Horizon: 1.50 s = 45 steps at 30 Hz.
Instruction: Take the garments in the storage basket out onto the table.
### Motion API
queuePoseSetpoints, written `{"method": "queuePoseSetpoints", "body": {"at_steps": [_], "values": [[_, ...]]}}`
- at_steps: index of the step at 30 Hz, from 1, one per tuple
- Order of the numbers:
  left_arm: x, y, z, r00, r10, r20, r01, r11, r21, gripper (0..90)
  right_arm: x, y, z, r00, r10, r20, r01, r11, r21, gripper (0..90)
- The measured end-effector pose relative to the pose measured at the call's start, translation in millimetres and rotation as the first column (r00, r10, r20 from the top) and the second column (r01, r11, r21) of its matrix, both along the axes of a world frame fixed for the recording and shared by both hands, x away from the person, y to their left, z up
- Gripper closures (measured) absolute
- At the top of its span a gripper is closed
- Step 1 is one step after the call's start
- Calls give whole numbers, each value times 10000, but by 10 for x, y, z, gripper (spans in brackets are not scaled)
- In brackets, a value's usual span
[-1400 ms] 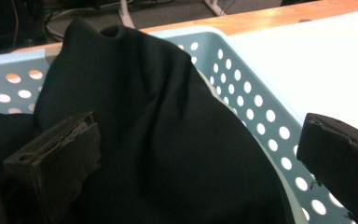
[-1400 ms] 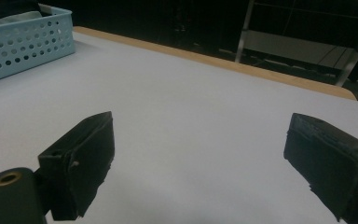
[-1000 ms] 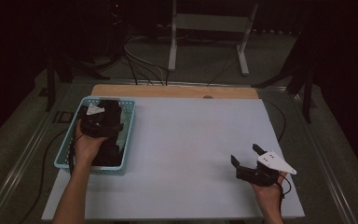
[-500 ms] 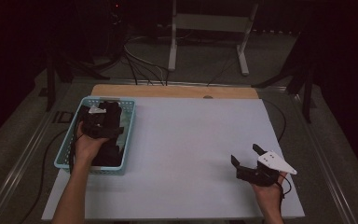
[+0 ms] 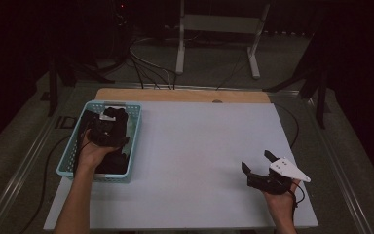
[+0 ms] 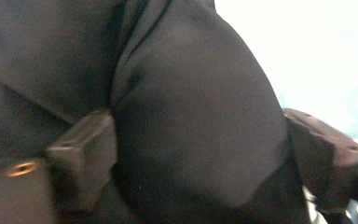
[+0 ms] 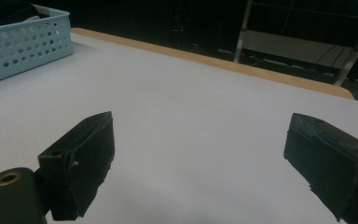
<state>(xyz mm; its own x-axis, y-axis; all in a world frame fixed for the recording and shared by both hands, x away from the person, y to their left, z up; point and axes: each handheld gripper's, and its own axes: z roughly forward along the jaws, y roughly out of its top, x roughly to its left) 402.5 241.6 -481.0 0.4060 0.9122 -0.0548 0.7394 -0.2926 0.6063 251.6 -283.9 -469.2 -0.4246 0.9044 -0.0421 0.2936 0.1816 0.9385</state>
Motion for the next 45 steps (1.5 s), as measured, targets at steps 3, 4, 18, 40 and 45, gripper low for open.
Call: {"method": "queuePoseSetpoints", "body": {"at_steps": [3, 4, 18, 40, 45], "values": [[-3, 7, 14, 9999, 56, -119, -57, 9999, -100, 268, 2, -7, 0, 10000, -12, -7, 12, 10000, 16, 86], [-6, 15, 25, 9999, 53, -162, -56, 9998, -177, 362, 5, -14, -1, 10000, -30, -20, 31, 10000, 60, 86], [-121, 221, 292, 9991, 75, 411, 4, 9821, -1886, 614, 12, -17, -6, 10000, -33, -44, 33, 10000, 73, 86], [-341, 294, 705, 9802, 55, 1980, 621, 9406, -3337, 610, 16, -16, -11, 10000, -17, -91, 18, 10000, 73, 86], [-371, 315, 758, 9766, 147, 2144, 652, 9304, -3607, 609, 17, -16, -11, 10000, -18, -95, 19, 10000, 74, 86]]}}
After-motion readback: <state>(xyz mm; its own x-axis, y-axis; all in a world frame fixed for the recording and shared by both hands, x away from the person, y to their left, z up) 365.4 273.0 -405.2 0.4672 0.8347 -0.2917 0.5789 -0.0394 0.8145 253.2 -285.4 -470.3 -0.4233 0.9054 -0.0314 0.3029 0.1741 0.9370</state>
